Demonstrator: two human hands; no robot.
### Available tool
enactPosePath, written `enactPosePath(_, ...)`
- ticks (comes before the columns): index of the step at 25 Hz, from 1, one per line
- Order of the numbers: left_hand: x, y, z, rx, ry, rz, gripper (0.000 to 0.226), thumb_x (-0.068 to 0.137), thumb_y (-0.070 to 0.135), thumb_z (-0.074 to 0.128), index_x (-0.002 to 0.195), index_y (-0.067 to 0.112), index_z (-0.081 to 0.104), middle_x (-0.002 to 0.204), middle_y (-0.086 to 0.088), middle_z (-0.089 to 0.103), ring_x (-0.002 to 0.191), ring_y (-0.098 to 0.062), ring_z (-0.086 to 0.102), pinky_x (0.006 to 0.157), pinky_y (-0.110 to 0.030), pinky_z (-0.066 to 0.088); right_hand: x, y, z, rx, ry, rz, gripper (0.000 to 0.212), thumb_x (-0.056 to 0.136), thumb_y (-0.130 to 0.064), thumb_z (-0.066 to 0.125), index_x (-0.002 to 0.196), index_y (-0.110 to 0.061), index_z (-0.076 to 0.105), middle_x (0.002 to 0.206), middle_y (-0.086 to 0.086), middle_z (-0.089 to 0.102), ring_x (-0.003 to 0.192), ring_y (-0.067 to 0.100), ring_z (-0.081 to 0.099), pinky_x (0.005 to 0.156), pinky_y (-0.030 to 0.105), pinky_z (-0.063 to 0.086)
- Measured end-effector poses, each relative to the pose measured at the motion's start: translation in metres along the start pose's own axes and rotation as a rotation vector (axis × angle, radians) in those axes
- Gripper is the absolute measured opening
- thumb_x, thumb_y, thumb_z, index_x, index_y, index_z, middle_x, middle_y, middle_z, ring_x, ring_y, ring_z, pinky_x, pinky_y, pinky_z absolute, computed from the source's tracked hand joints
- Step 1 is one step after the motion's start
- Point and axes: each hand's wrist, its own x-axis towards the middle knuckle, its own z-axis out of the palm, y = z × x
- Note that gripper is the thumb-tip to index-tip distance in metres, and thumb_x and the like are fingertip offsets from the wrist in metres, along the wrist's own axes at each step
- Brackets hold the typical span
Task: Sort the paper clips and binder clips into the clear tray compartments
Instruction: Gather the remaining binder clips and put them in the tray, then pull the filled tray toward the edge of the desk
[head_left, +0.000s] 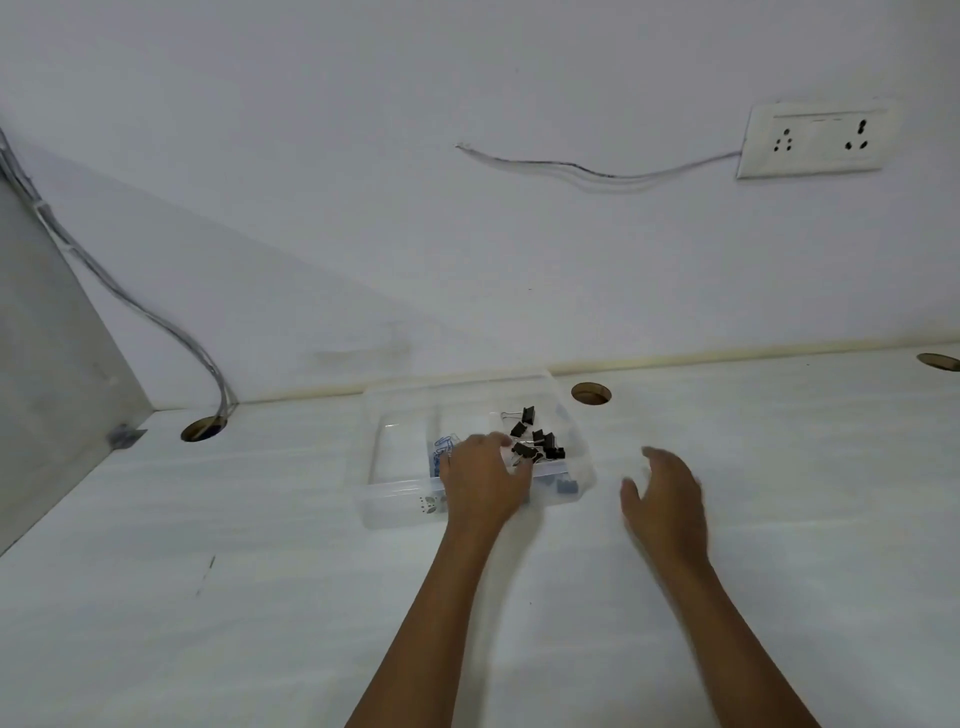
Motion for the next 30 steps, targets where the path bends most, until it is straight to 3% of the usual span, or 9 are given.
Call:
enactPosePath(4, -0.022, -0.007, 0.016, 0.298, -0.038, 0.209, 0.048, 0.079, 0.042, 0.041, 0.116, 0.015, 0.056, 0.115, -0.010, 0.063, 0.116, -0.029, 0.049, 0.103, -0.043, 0.026, -0.016, 0.042, -0.003, -0.423, -0.015, 0.064, 0.038, 0.088, -0.020, 0.053, 0.118, 0.004, 0.052, 0.127, 0.020, 0.054, 0.124, 0.033, 0.044, 0.105, 0.054, 0.026)
enactPosePath(6, -0.029, -0.003, 0.016, 0.311, -0.041, 0.195, 0.046, 0.081, 0.040, 0.041, 0.117, 0.015, 0.055, 0.113, -0.010, 0.062, 0.113, -0.029, 0.050, 0.098, -0.040, 0.029, -0.027, 0.042, -0.016, -0.320, 0.086, 0.012, 0.010, 0.077, -0.001, 0.064, 0.086, 0.004, 0.064, 0.090, 0.024, 0.068, 0.089, 0.039, 0.063, 0.082, 0.051, 0.046)
enactPosePath(9, -0.047, 0.002, 0.016, 0.345, -0.024, 0.216, 0.037, 0.082, 0.035, 0.049, 0.113, 0.015, 0.056, 0.106, -0.009, 0.064, 0.106, -0.029, 0.053, 0.094, -0.041, 0.033, -0.043, 0.046, -0.031, -0.272, 0.121, 0.003, 0.019, 0.060, 0.015, 0.072, 0.056, 0.002, 0.058, 0.051, 0.022, 0.058, 0.053, 0.039, 0.058, 0.045, 0.038, 0.048)
enactPosePath(12, -0.063, 0.000, 0.021, 0.324, 0.073, 0.308, 0.031, 0.075, 0.031, 0.057, 0.099, 0.013, 0.062, 0.089, -0.010, 0.067, 0.091, -0.033, 0.060, 0.084, -0.045, 0.041, -0.048, 0.049, -0.046, -0.226, 0.143, 0.018, 0.015, 0.059, 0.023, 0.064, 0.060, 0.008, 0.061, 0.058, 0.025, 0.058, 0.064, 0.042, 0.056, 0.046, 0.039, 0.046)
enactPosePath(19, -0.074, 0.006, 0.004, 0.311, -0.106, 0.281, 0.043, 0.083, 0.036, 0.056, 0.124, 0.023, 0.048, 0.117, -0.005, 0.057, 0.113, -0.025, 0.050, 0.098, -0.039, 0.032, -0.005, 0.003, -0.099, 0.035, 0.479, 0.001, 0.021, 0.069, 0.021, 0.050, 0.079, 0.010, 0.066, 0.083, 0.029, 0.066, 0.083, 0.045, 0.050, 0.064, 0.038, 0.037)
enactPosePath(23, -0.066, 0.017, -0.019, -0.328, 0.079, 0.181, 0.077, 0.076, 0.022, 0.071, 0.139, 0.017, 0.027, 0.141, -0.010, 0.034, 0.126, -0.022, 0.041, 0.097, -0.025, 0.033, 0.007, -0.049, -0.131, 0.219, 0.503, -0.150, 0.019, 0.075, 0.018, 0.050, 0.076, 0.008, 0.066, 0.082, 0.026, 0.068, 0.081, 0.043, 0.054, 0.062, 0.020, 0.017)
enactPosePath(26, -0.049, 0.021, -0.063, -0.653, 0.398, -0.046, 0.104, 0.070, 0.024, 0.078, 0.144, 0.013, 0.007, 0.149, -0.017, 0.010, 0.138, -0.028, 0.020, 0.110, -0.038, 0.024, -0.006, -0.076, -0.145, 0.310, 0.510, -0.346, 0.019, 0.076, 0.018, 0.051, 0.074, 0.005, 0.065, 0.079, 0.021, 0.068, 0.083, 0.038, 0.051, 0.058, 0.017, 0.022)
enactPosePath(28, -0.035, 0.016, -0.098, -0.641, 0.526, -0.075, 0.102, 0.068, 0.031, 0.079, 0.144, 0.014, 0.012, 0.149, -0.014, 0.016, 0.137, -0.025, 0.023, 0.109, -0.041, 0.027, -0.012, -0.087, -0.153, 0.358, 0.499, -0.438, 0.019, 0.078, 0.015, 0.051, 0.074, 0.003, 0.065, 0.079, 0.014, 0.067, 0.083, 0.031, 0.050, 0.059, 0.015, 0.030)
enactPosePath(30, -0.024, 0.008, -0.126, -0.570, 0.490, 0.067, 0.061, 0.074, 0.031, 0.075, 0.123, 0.012, 0.044, 0.128, -0.011, 0.049, 0.120, -0.026, 0.045, 0.100, -0.039, 0.038, -0.013, -0.094, -0.158, 0.438, 0.464, -0.445, 0.020, 0.082, 0.011, 0.050, 0.078, 0.000, 0.066, 0.082, 0.009, 0.066, 0.084, 0.025, 0.050, 0.065, 0.003, 0.035)
